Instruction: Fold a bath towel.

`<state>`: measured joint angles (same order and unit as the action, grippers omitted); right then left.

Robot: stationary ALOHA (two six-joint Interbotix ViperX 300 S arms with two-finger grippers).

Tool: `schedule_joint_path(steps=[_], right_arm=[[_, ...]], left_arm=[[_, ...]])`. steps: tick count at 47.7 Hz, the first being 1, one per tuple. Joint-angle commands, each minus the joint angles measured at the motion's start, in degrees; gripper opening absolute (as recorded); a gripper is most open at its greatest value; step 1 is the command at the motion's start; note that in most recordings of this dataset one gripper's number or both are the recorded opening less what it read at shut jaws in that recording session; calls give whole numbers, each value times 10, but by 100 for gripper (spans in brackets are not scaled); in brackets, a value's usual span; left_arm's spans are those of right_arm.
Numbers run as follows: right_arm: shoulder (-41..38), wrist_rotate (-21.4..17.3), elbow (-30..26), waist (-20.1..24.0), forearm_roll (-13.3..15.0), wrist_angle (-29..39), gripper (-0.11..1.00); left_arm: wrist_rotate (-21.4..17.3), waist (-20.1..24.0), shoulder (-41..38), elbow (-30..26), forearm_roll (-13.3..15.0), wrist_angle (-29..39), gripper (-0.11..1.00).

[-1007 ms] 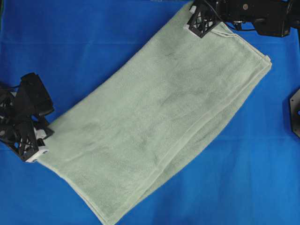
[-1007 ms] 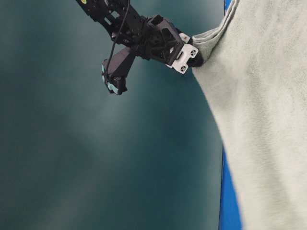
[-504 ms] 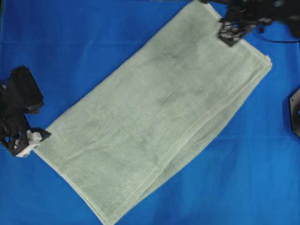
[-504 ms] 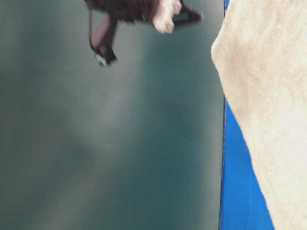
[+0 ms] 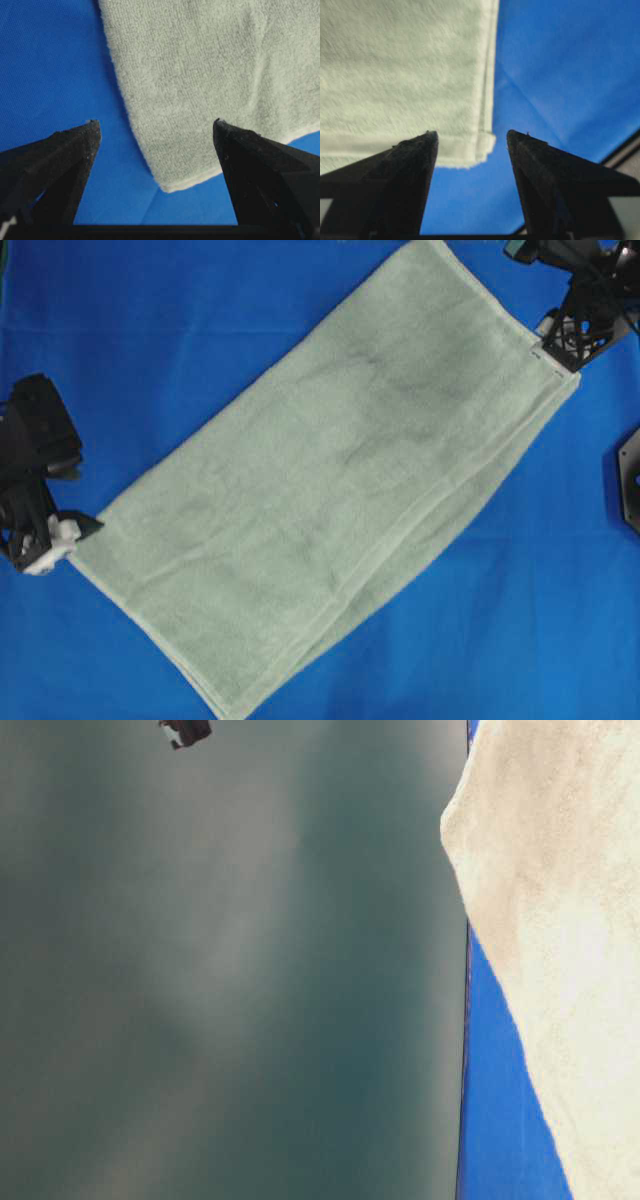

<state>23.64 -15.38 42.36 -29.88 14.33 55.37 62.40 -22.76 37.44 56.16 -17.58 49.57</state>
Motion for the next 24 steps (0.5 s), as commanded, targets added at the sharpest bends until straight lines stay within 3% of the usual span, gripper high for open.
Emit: schedule_joint_path(steps=[1, 9, 24], right_arm=[[-6, 0, -7, -1, -2, -16, 60], [-56, 5, 3, -11, -1, -74, 60], [-179, 11, 47, -67, 4, -243, 60]], left_arm=[[-1, 1, -1, -15, -2, -2, 86], [-1, 1, -1, -15, -2, -1, 86], [1, 1, -2, -15, -2, -2, 86]])
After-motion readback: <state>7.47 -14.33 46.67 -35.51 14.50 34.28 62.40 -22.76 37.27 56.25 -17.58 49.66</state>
